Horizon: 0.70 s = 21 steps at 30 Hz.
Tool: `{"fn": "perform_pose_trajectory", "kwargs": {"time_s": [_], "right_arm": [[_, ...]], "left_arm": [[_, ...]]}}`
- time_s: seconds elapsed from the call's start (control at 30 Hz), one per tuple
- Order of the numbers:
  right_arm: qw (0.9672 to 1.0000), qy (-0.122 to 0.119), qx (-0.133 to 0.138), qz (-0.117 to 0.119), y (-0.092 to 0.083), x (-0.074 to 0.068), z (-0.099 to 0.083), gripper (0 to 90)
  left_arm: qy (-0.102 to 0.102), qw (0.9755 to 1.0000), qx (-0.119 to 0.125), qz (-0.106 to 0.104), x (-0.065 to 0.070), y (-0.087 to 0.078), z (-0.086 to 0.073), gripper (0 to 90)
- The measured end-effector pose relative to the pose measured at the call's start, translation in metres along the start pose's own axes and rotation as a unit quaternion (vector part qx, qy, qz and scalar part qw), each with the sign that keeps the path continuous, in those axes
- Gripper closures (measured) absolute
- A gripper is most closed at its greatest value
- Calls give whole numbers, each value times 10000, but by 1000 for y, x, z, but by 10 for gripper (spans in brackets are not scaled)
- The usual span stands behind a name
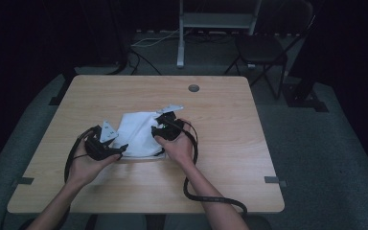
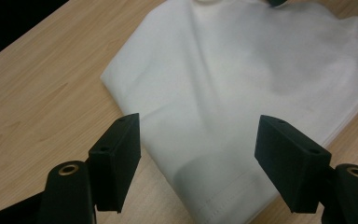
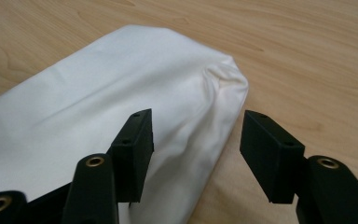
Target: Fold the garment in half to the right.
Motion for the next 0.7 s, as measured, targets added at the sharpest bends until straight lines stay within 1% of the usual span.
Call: {"fn": "perform_pose_trajectory", "kwargs": {"time_s": [0.03,0.17,0.2,0.23,0.33,0.4,0.43,0.53,0.7], "right_arm": [[10000,-63,9,1,2,1,2,419],[9999,-107,19,-37,8,5,10,411],[10000,-65,13,-37,9,7,12,411],[10000,-61,9,-7,11,8,14,410],[9999,-150,-59,8,16,9,19,409],[9998,-152,-100,16,20,9,21,405],[9999,-128,-111,11,22,9,22,405],[9997,-192,-147,0,28,11,24,405],[9998,-141,-144,7,34,16,28,408]], "left_arm": [[-19,10000,12,-17,0,0,0,302],[-194,9998,44,-97,-2,-1,-1,301],[-171,9998,10,-104,-3,-1,-2,301],[-203,9997,20,-121,-4,-1,-2,301],[-292,9995,16,-155,-6,-1,-5,301],[-317,9994,-27,-167,-8,0,-7,301],[-354,9992,-9,-184,-8,0,-8,301],[-393,9991,-41,-182,-9,2,-12,300],[-443,9988,-89,-206,-11,3,-15,300]]}}
Point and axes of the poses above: each handheld gripper's, and its own axes: y roughly forward along the jaws, z roughly out of its top, x roughly to its right, the point moved 4 cm from there along y, roughly forward along the jaws, and after that the axes turned 3 degrees about -x, right-handed, at the moved point
